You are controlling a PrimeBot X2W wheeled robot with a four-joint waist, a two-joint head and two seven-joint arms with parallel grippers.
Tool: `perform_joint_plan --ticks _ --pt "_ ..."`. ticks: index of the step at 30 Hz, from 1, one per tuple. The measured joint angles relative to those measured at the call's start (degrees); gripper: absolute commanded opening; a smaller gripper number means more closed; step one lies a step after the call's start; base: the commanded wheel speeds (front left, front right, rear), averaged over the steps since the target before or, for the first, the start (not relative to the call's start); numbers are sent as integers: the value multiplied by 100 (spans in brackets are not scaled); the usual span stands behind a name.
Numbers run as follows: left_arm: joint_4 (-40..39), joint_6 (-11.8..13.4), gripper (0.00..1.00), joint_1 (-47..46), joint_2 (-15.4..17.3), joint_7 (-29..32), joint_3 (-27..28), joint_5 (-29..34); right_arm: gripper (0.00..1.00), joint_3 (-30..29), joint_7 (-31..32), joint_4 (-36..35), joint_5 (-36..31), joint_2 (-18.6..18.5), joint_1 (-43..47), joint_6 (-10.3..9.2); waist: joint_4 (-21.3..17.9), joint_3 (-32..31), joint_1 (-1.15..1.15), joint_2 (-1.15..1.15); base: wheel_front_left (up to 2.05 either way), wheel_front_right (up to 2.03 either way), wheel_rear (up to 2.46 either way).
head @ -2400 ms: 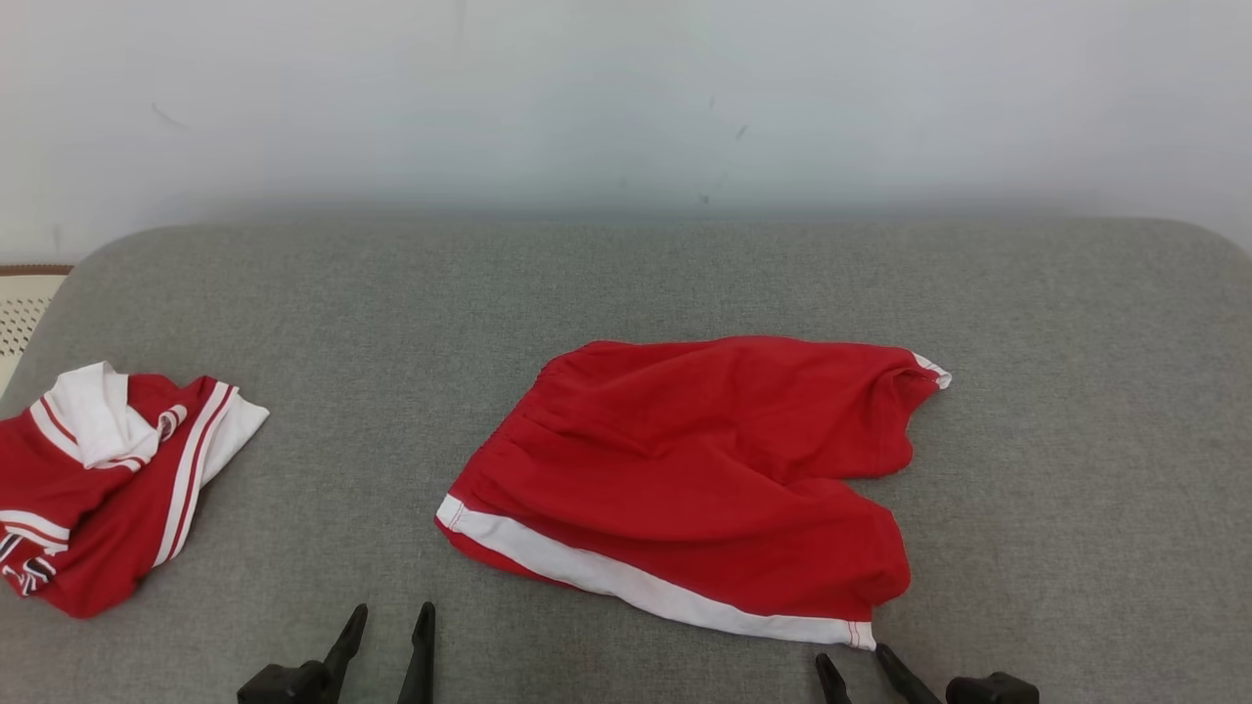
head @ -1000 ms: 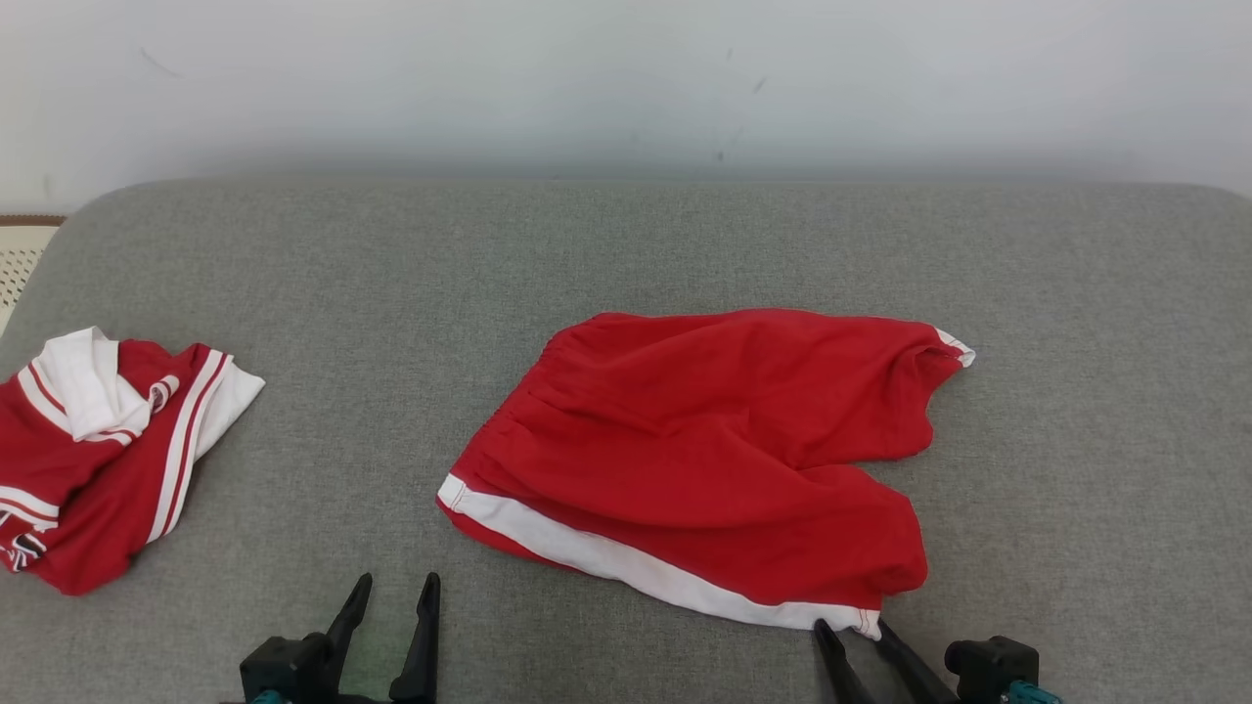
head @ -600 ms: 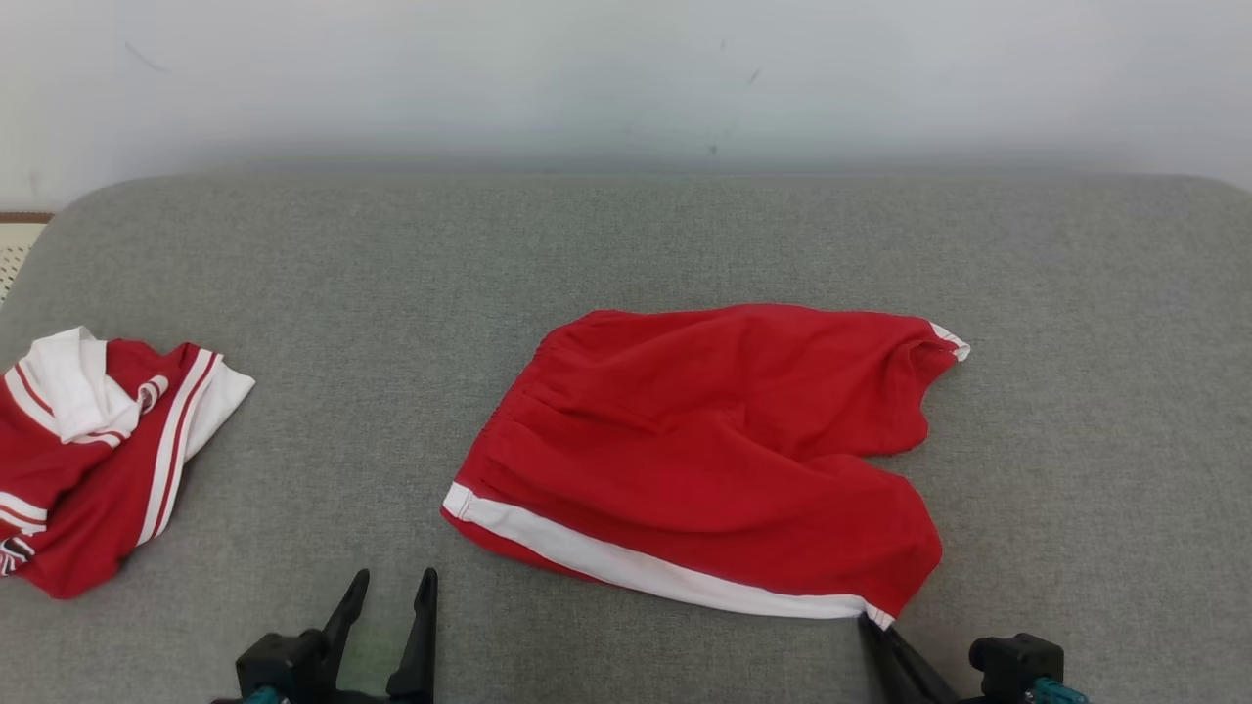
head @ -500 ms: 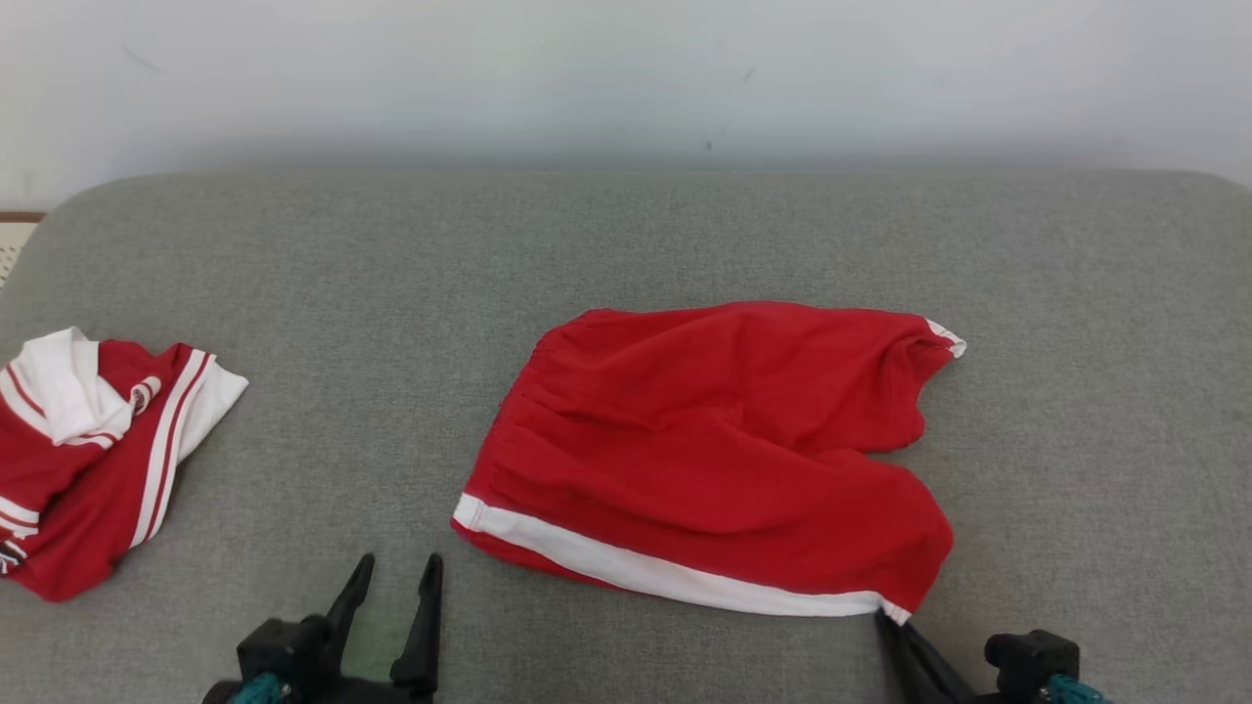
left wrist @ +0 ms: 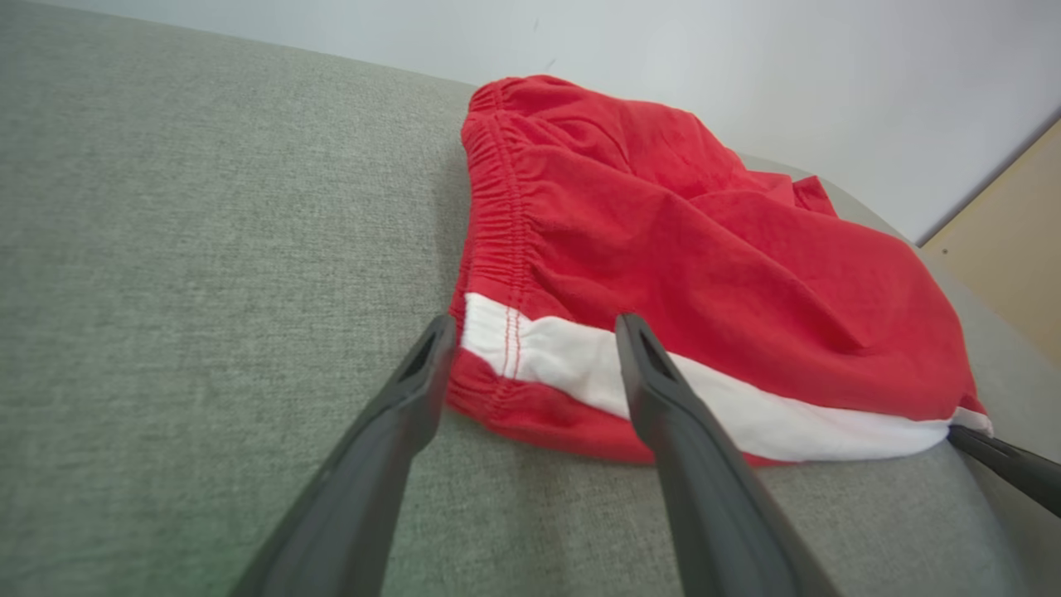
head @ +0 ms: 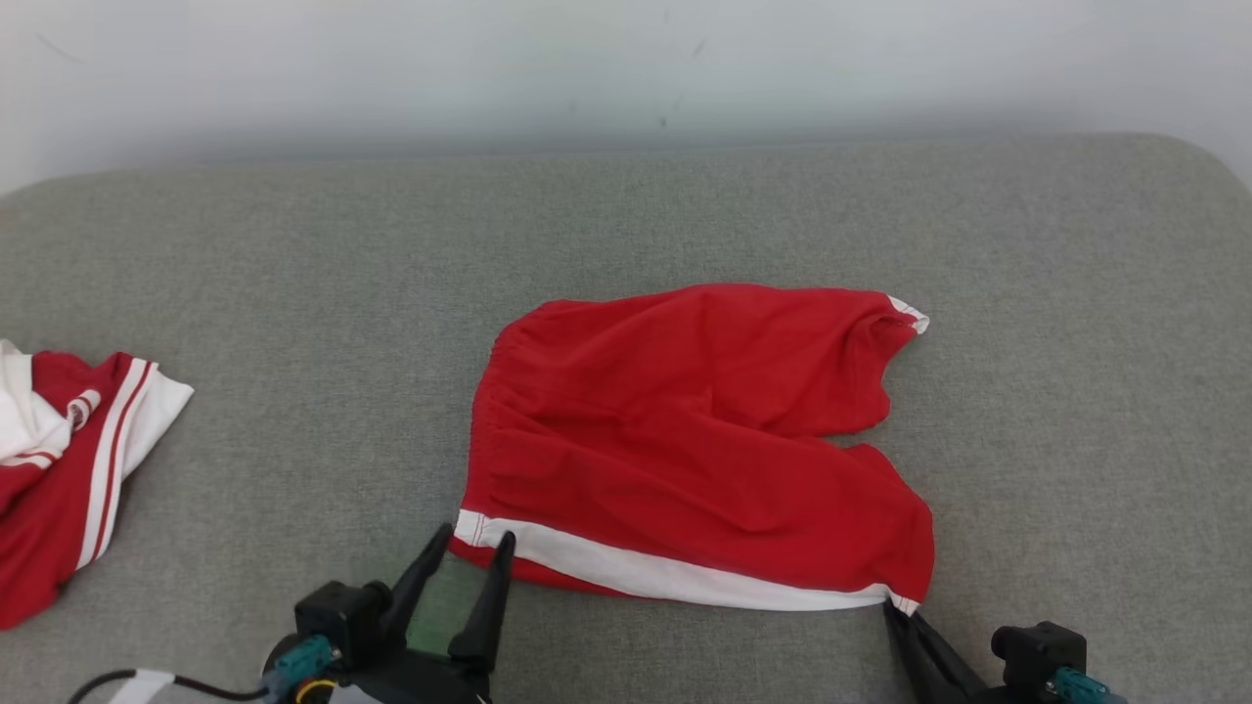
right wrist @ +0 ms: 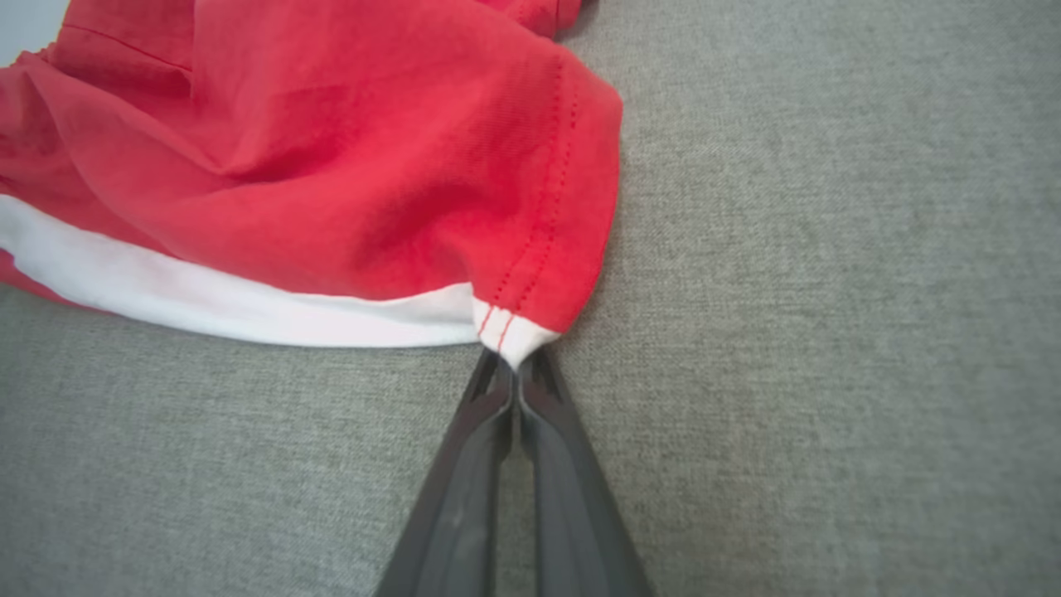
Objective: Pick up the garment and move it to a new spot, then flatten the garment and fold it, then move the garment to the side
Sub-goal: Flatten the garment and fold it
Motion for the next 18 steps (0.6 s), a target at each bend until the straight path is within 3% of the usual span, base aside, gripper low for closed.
perform_joint_plan --ticks 14,15,16,17,18 --pt "405 0 97 -403 215 0 -238 -363 0 56 -7 -58 -7 36 -132 1 -233 226 0 0 0 0 0" --pt "417 0 75 -405 222 0 -279 -411 0 55 -7 -58 -8 43 -136 1 -242 233 0 0 0 0 0" --pt "425 0 33 -405 236 0 -310 -433 0 51 -7 -59 -9 49 -137 1 -247 237 0 0 0 0 0" --pt "417 0 5 -405 258 0 -342 -464 0 44 -7 -60 -11 55 -137 1 -249 243 0 0 0 0 0" --pt "392 0 0 -406 288 0 -383 -470 0 31 -7 -65 -23 58 -137 1 -246 246 0 0 0 0 0"
